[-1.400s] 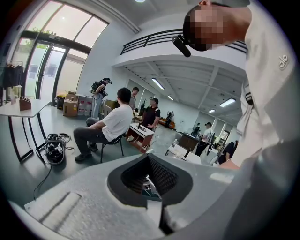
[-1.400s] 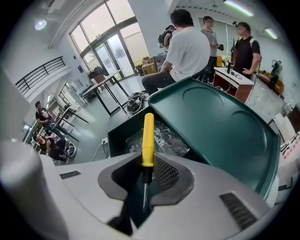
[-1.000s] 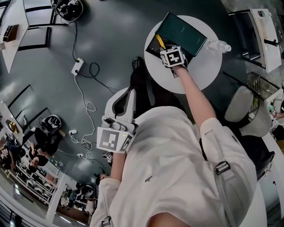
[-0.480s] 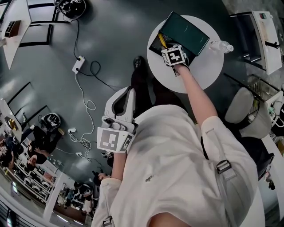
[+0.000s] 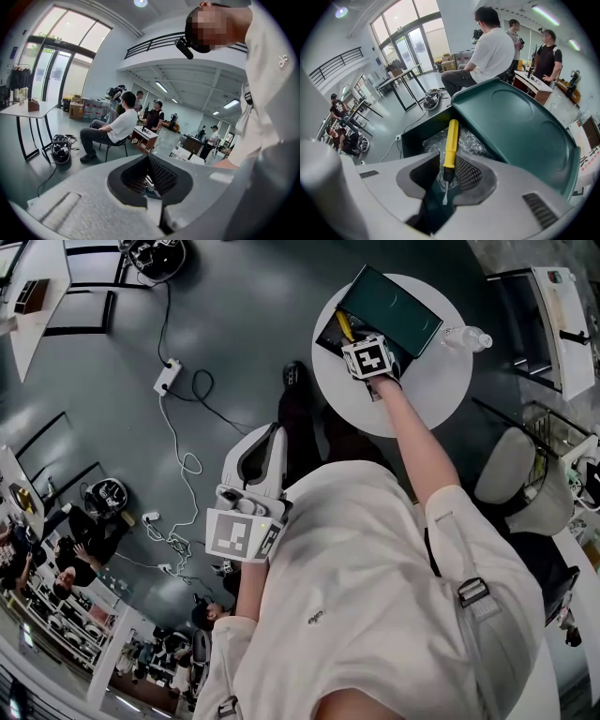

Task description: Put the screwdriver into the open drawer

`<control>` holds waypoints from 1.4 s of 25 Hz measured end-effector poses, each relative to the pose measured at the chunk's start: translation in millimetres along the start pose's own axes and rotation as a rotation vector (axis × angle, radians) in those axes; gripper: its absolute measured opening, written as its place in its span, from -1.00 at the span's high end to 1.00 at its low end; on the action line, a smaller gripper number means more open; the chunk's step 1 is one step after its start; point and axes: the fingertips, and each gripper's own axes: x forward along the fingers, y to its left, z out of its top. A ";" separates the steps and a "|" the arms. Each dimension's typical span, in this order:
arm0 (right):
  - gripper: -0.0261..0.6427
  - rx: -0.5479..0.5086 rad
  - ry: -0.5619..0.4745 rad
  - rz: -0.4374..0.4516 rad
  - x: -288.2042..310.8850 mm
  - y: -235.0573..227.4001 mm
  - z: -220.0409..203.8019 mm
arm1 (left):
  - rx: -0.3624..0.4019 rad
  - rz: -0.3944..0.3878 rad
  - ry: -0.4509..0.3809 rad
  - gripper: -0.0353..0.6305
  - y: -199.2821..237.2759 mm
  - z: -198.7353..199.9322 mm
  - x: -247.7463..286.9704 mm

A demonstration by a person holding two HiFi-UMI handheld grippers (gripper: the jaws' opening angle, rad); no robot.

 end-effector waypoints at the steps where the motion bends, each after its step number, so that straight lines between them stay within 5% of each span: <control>1: 0.59 -0.002 -0.003 -0.001 -2.1 -0.2 0.4 | 0.001 -0.001 0.000 0.86 -1.2 -0.3 -0.4; 22: 0.65 0.002 -0.211 -0.008 -109.2 5.7 21.8 | 0.058 -0.048 -0.035 0.86 -11.1 10.0 -7.2; 29: 0.77 0.047 -0.261 -0.068 -147.8 17.8 18.0 | 0.105 -0.158 -0.045 0.86 -2.1 25.3 -1.9; 35: 0.84 0.162 -0.290 -0.183 -169.1 37.6 3.8 | 0.157 -0.326 -0.031 0.86 20.3 31.6 -6.6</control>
